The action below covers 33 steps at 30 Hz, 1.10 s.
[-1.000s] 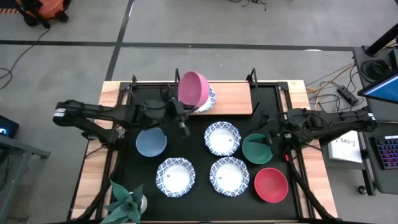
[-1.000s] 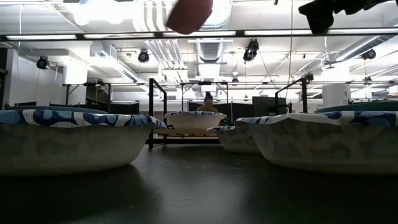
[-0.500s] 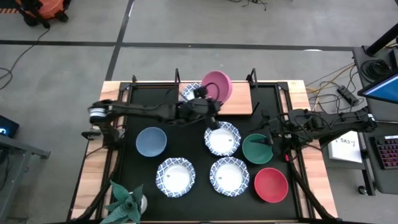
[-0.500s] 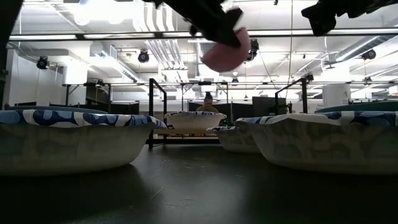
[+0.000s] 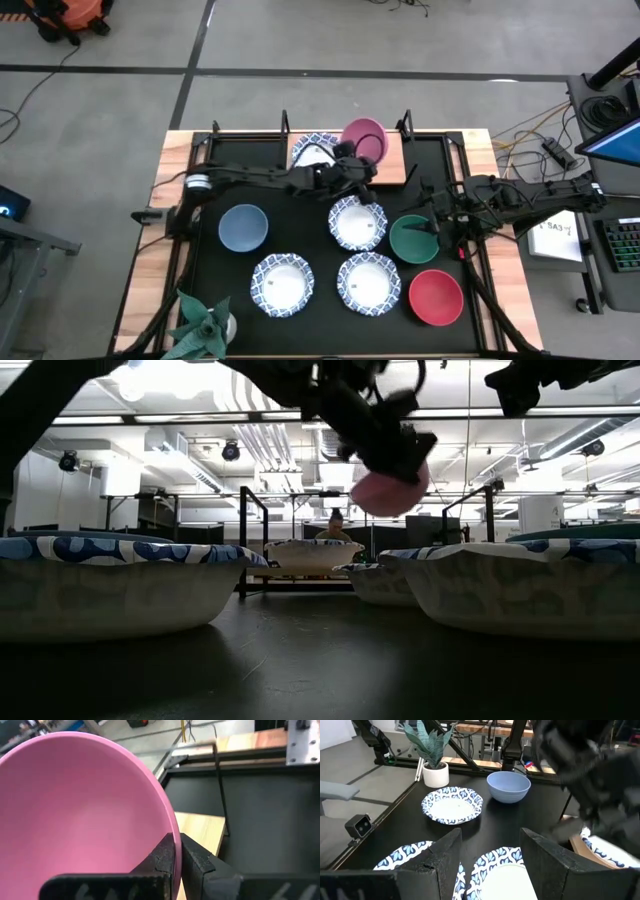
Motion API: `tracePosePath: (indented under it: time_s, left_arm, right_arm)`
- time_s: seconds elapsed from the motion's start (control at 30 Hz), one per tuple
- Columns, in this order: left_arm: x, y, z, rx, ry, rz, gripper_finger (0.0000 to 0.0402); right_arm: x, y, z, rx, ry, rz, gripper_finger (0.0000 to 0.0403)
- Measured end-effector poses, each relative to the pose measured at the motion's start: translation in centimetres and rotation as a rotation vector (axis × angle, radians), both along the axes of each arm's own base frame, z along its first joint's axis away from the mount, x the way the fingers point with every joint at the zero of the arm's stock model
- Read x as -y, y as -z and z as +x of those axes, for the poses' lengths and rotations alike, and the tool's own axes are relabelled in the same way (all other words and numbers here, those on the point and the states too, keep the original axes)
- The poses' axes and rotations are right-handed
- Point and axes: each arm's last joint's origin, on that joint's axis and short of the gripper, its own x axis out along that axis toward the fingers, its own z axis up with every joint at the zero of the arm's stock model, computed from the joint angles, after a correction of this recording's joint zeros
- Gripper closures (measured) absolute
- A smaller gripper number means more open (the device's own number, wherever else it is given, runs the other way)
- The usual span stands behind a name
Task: Place and stack bowls onto a shelf
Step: Put the pink bowl on the shelf
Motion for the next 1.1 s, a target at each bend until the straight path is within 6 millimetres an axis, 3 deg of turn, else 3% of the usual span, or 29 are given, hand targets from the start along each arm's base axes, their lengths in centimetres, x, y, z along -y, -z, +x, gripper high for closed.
tracePosePath:
  time_s: [0.17, 0.4, 0.77, 1.1]
  left_arm:
    - [-0.4, 1.9, 1.0, -0.022, -0.01, -0.015, 0.0394]
    - [-0.8, 2.8, 1.9, 0.012, 0.01, -0.051, 0.0368]
    - [-1.9, 3.3, 1.9, 0.017, 0.015, -0.078, 0.0345]
    - [-2.7, 3.2, 1.7, 0.032, 0.006, -0.107, 0.0295]
  right_arm:
    - [0.0, 0.0, 0.0, -0.001, -0.001, 0.0, 0.0213]
    - [0.0, 0.0, 0.0, -0.001, 0.0, -0.003, 0.0213]
    - [0.0, 0.0, 0.0, 0.0, 0.0, -0.005, 0.0213]
    - [0.0, 0.0, 0.0, -0.001, 0.003, 0.001, 0.0213]
